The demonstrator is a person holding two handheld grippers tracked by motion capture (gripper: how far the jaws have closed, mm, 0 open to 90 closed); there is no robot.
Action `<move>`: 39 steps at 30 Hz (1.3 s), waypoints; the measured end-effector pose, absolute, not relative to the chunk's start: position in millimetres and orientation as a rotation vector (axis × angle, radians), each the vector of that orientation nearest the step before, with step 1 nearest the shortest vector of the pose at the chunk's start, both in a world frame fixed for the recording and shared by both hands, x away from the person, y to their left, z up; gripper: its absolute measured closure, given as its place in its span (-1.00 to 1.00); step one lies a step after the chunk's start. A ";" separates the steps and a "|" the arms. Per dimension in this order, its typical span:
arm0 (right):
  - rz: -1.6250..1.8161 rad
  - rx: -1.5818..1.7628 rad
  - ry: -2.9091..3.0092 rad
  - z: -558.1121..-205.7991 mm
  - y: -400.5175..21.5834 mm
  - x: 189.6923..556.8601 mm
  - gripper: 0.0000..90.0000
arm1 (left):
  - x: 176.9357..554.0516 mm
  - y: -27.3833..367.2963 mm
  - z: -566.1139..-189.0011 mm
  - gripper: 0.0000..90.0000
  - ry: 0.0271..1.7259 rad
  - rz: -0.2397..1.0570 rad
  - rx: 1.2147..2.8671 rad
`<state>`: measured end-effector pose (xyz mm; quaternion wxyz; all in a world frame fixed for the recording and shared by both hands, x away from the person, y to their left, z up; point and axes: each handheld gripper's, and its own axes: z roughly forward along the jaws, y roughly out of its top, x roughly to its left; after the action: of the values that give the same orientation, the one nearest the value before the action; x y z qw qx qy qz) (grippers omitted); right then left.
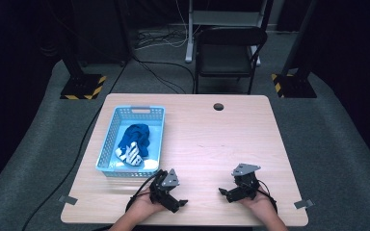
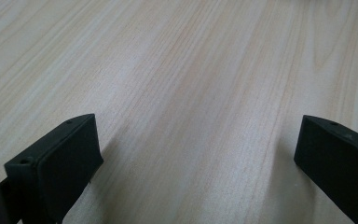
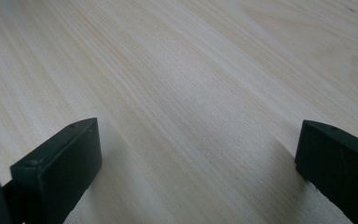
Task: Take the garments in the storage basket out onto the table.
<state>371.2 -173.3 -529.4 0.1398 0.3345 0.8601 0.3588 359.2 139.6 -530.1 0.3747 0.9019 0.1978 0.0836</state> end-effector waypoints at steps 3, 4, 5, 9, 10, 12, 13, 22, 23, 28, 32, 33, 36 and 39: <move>1.037 0.967 2.485 -529.4 -173.3 371.1 -1.00 | 359.2 139.5 -530.1 -1.00 0.506 0.215 2.309; 1.037 0.967 2.485 -529.4 -173.3 371.1 -1.00 | 359.1 139.4 -530.2 -1.00 0.508 0.215 2.309; 1.037 0.966 2.485 -529.4 -173.3 371.2 -1.00 | 359.0 139.4 -530.2 -1.00 0.509 0.217 2.309; 1.037 0.966 2.485 -529.4 -173.2 371.2 -1.00 | 358.9 139.4 -530.1 -1.00 0.510 0.216 2.309; 1.037 0.966 2.485 -529.4 -173.2 371.2 -1.00 | 358.9 139.4 -530.1 -1.00 0.510 0.216 2.309; 1.036 0.966 2.486 -529.4 -173.2 371.2 -1.00 | 358.5 139.4 -530.1 -1.00 0.513 0.215 2.308; 1.036 0.966 2.486 -529.4 -173.3 371.2 -1.00 | 358.3 139.4 -530.2 -1.00 0.514 0.216 2.307; 1.037 0.966 2.486 -529.4 -173.3 370.8 -1.00 | 358.1 139.6 -530.1 -1.00 0.518 0.215 2.304; 1.037 0.965 2.486 -529.4 -173.3 370.8 -1.00 | 358.1 139.6 -530.1 -1.00 0.518 0.215 2.304; 1.037 0.966 2.485 -529.4 -173.3 370.7 -1.00 | 358.1 139.9 -530.1 -0.99 0.517 0.214 2.304; 1.037 0.965 2.486 -529.4 -173.3 370.8 -1.00 | 358.4 139.5 -529.7 -0.99 0.514 0.214 2.310; 1.037 0.964 2.486 -529.4 -173.4 370.9 -1.00 | 358.2 139.3 -529.8 -1.00 0.517 0.214 2.310; 1.037 0.964 2.485 -529.4 -173.4 370.8 -1.00 | 357.0 138.7 -528.5 -0.97 0.513 0.209 2.317; 1.037 0.964 2.486 -529.4 -173.4 370.9 -1.00 | 356.6 138.3 -527.2 -0.94 0.518 0.196 2.314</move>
<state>370.9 -173.4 -529.4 0.1400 0.3337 0.8603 0.3590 356.6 138.3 -527.2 0.3720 0.9027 0.2019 0.0766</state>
